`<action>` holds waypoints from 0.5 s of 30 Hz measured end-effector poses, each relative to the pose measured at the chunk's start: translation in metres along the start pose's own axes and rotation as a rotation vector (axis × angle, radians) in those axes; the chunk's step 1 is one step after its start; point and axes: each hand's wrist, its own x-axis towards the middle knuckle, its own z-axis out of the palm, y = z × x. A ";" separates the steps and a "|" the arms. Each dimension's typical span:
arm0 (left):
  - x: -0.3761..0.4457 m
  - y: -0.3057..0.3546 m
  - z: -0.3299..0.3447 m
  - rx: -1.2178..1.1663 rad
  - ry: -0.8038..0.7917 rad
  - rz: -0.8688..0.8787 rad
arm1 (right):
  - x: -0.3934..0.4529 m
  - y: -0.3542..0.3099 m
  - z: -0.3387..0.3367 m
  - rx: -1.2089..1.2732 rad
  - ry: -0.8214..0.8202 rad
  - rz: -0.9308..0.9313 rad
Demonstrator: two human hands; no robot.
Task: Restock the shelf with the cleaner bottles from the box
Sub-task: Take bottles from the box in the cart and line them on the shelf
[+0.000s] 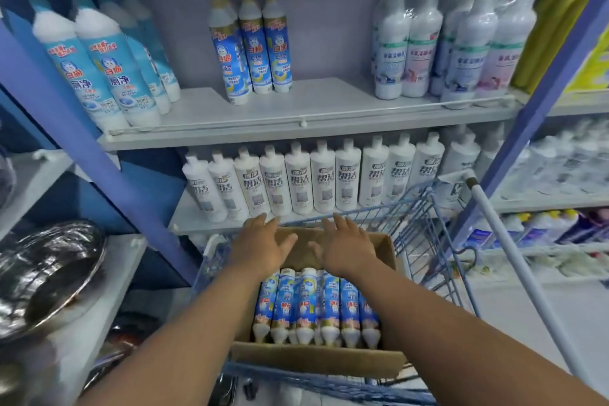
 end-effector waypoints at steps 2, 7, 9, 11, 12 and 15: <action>0.000 -0.002 0.026 0.005 -0.052 -0.040 | -0.001 0.007 0.025 0.026 -0.037 0.019; 0.004 -0.007 0.084 0.016 -0.183 -0.136 | 0.006 0.028 0.088 0.116 -0.164 0.105; 0.006 -0.010 0.109 -0.010 -0.227 -0.165 | 0.011 0.034 0.110 0.157 -0.228 0.158; 0.012 -0.016 0.135 -0.035 -0.309 -0.217 | 0.018 0.040 0.131 0.202 -0.278 0.221; 0.016 -0.021 0.149 -0.044 -0.341 -0.238 | 0.020 0.042 0.141 0.225 -0.312 0.253; 0.020 -0.037 0.186 -0.069 -0.426 -0.265 | 0.029 0.048 0.177 0.298 -0.423 0.351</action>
